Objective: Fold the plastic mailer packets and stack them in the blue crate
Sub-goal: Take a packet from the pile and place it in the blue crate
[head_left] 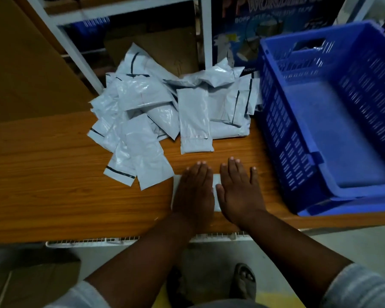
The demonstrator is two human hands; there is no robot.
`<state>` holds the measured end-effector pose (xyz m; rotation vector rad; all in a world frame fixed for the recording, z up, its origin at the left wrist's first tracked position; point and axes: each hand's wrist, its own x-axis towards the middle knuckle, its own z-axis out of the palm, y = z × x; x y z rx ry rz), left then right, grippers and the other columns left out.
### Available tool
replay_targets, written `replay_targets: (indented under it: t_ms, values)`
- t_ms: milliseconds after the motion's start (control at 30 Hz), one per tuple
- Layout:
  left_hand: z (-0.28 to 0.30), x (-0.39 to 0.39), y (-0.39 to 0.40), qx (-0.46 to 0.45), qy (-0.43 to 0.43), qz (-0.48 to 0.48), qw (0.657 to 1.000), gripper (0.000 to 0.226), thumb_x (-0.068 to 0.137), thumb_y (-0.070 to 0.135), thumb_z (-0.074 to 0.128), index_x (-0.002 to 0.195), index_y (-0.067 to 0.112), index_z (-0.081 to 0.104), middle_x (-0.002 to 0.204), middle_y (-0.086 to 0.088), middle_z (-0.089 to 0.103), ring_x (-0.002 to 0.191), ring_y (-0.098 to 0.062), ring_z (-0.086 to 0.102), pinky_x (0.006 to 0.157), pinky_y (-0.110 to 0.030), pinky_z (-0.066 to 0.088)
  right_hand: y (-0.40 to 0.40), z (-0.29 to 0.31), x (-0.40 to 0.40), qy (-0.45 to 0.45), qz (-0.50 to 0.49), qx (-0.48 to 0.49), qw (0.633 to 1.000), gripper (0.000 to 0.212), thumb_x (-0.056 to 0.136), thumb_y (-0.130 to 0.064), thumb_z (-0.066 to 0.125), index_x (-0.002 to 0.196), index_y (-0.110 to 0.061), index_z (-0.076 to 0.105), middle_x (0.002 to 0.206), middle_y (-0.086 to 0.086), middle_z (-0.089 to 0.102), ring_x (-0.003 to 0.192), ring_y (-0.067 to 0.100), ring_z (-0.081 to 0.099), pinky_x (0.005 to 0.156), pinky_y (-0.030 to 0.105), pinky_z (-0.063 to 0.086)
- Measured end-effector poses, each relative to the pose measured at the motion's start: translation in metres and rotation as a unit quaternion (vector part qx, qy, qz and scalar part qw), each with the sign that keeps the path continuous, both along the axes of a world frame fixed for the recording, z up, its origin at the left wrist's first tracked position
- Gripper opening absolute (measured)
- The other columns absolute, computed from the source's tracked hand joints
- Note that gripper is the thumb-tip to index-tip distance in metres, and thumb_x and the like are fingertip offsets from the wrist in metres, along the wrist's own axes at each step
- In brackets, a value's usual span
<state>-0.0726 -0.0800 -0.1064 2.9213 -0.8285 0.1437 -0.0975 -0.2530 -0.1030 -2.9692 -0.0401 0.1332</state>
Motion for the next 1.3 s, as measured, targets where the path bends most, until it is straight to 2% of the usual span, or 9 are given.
replay_targets:
  t_ms: [200, 367, 467, 533, 633, 800, 1067, 1200, 1300]
  values:
    - [-0.004, 0.002, 0.0, -0.021, 0.0, 0.008, 1.0, 0.063, 0.112, 0.037, 0.036, 0.166, 0.006, 0.032, 0.175, -0.016, 0.025, 0.165, -0.032, 0.015, 0.132, -0.056, 0.016, -0.001, 0.0, 0.003, 0.007, 0.014, -0.022, 1.0, 0.071, 0.111, -0.052, 0.014, 0.171, -0.016, 0.01, 0.179, 0.013, 0.0, 0.165, 0.031, -0.004, 0.128, 0.066, 0.0]
    - [0.006, 0.007, 0.0, 0.024, 0.057, 0.016, 0.998, 0.073, 0.108, 0.048, 0.017, 0.169, 0.01, 0.023, 0.177, -0.014, 0.018, 0.165, -0.031, 0.013, 0.133, -0.055, 0.01, 0.0, 0.025, 0.011, 0.042, 0.033, -0.038, 0.998, 0.072, 0.111, -0.052, 0.015, 0.171, -0.014, 0.008, 0.179, 0.012, -0.004, 0.165, 0.03, -0.009, 0.128, 0.066, -0.004]
    - [0.014, 0.012, 0.001, -0.014, 0.107, 0.025, 0.994, 0.075, 0.105, 0.046, 0.009, 0.17, 0.011, 0.019, 0.178, -0.012, 0.016, 0.166, -0.029, 0.01, 0.134, -0.052, 0.006, 0.005, 0.036, 0.013, 0.01, 0.059, 0.088, 0.994, 0.063, 0.112, -0.04, 0.034, 0.168, -0.014, 0.023, 0.179, 0.011, 0.004, 0.166, 0.028, -0.002, 0.133, 0.055, 0.01]
    - [0.023, 0.015, 0.003, -0.082, 0.141, 0.054, 0.985, 0.066, 0.109, 0.038, 0.026, 0.169, 0.011, 0.023, 0.178, -0.011, 0.018, 0.166, -0.026, 0.011, 0.134, -0.051, 0.011, 0.011, 0.031, 0.004, -0.009, 0.061, 0.133, 0.989, 0.062, 0.112, -0.038, 0.038, 0.169, -0.018, 0.024, 0.179, 0.007, 0.008, 0.165, 0.024, 0.004, 0.134, 0.049, 0.014]
    - [0.028, 0.017, 0.022, -0.052, 0.092, 0.037, 0.994, 0.065, 0.111, 0.04, 0.044, 0.167, 0.011, 0.03, 0.176, -0.012, 0.025, 0.164, -0.029, 0.019, 0.132, -0.051, 0.02, 0.02, 0.015, -0.009, -0.01, 0.054, 0.044, 0.998, 0.064, 0.113, -0.049, 0.021, 0.171, -0.02, 0.018, 0.179, 0.006, 0.01, 0.165, 0.024, 0.007, 0.133, 0.049, 0.01]
    - [0.013, 0.009, 0.052, 0.038, 0.029, -0.055, 0.997, 0.068, 0.111, 0.05, 0.031, 0.169, 0.013, 0.025, 0.177, -0.012, 0.02, 0.164, -0.031, 0.016, 0.132, -0.052, 0.015, 0.022, 0.008, -0.008, -0.005, 0.056, -0.018, 0.998, 0.07, 0.112, -0.057, 0.014, 0.171, -0.019, 0.012, 0.179, 0.008, 0.006, 0.166, 0.028, 0.001, 0.133, 0.051, 0.007]
    - [0.001, 0.012, 0.052, 0.025, 0.044, -0.047, 0.998, 0.071, 0.111, 0.053, 0.017, 0.171, 0.014, 0.014, 0.179, -0.011, 0.012, 0.165, -0.029, 0.011, 0.132, -0.051, 0.014, 0.016, 0.009, -0.001, 0.018, 0.084, -0.033, 0.996, 0.068, 0.114, -0.054, 0.013, 0.172, -0.018, 0.009, 0.179, 0.007, -0.002, 0.166, 0.027, -0.004, 0.133, 0.052, 0.007]
    - [0.014, 0.011, 0.052, -0.013, 0.071, -0.014, 0.997, 0.074, 0.111, 0.053, 0.029, 0.171, 0.014, 0.01, 0.18, -0.011, 0.005, 0.166, -0.028, 0.005, 0.133, -0.051, 0.013, 0.008, 0.024, 0.013, 0.058, 0.112, -0.051, 0.991, 0.069, 0.113, -0.057, 0.012, 0.172, -0.022, 0.005, 0.179, 0.004, -0.006, 0.166, 0.024, -0.007, 0.132, 0.054, 0.01]
    - [0.023, -0.002, 0.069, -0.021, 0.062, -0.01, 0.998, 0.075, 0.108, 0.052, 0.036, 0.171, 0.015, 0.016, 0.18, -0.011, 0.002, 0.166, -0.029, 0.001, 0.133, -0.054, 0.009, 0.014, 0.035, 0.006, 0.045, 0.067, -0.054, 0.995, 0.069, 0.113, -0.06, 0.012, 0.171, -0.027, -0.003, 0.179, 0.003, -0.013, 0.165, 0.023, -0.013, 0.133, 0.052, -0.001]
